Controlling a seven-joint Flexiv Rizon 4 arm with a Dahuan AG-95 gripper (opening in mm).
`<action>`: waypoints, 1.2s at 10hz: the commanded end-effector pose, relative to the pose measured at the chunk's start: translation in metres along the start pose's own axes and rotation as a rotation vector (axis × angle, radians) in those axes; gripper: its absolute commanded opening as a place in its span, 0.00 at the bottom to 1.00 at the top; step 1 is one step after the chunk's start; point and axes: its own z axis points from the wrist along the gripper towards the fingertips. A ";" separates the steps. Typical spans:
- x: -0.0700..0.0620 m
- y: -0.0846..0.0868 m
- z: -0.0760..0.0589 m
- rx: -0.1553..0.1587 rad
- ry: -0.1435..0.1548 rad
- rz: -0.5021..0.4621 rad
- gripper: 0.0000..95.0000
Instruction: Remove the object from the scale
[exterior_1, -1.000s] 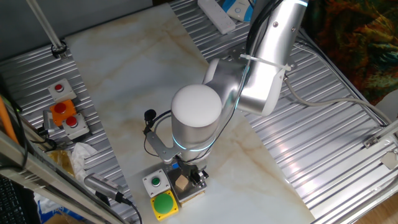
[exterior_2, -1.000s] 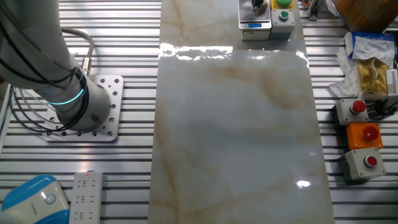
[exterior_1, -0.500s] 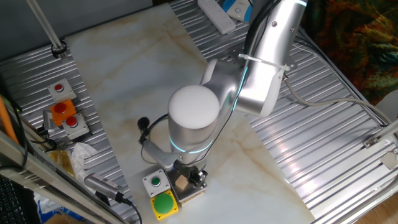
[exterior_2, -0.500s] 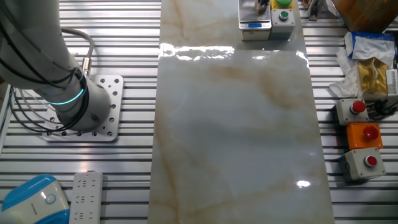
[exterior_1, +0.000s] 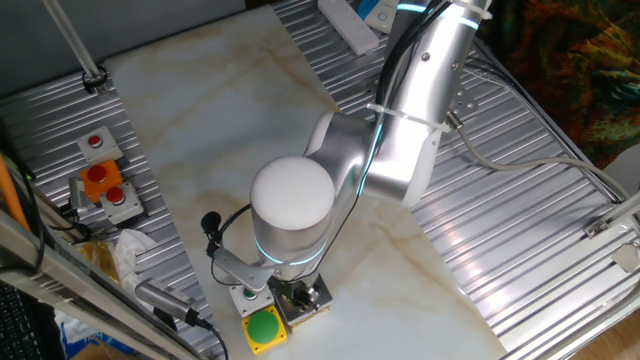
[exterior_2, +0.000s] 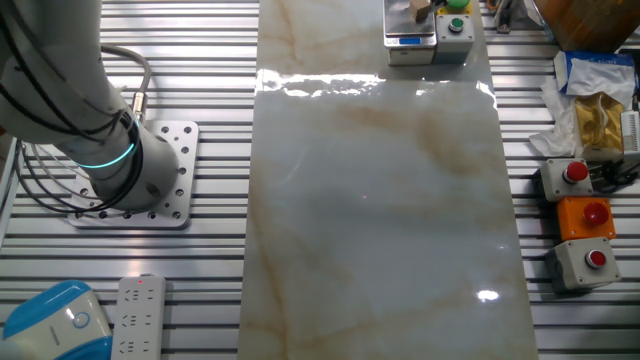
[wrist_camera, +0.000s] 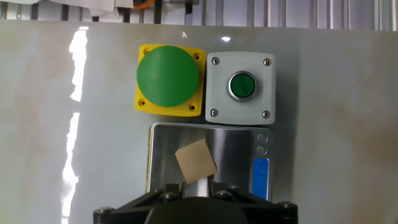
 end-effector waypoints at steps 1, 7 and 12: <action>0.003 -0.005 -0.002 0.009 0.000 -0.054 0.60; 0.005 -0.007 0.001 0.013 -0.005 -0.088 0.40; 0.005 -0.007 0.003 0.022 -0.010 -0.079 0.00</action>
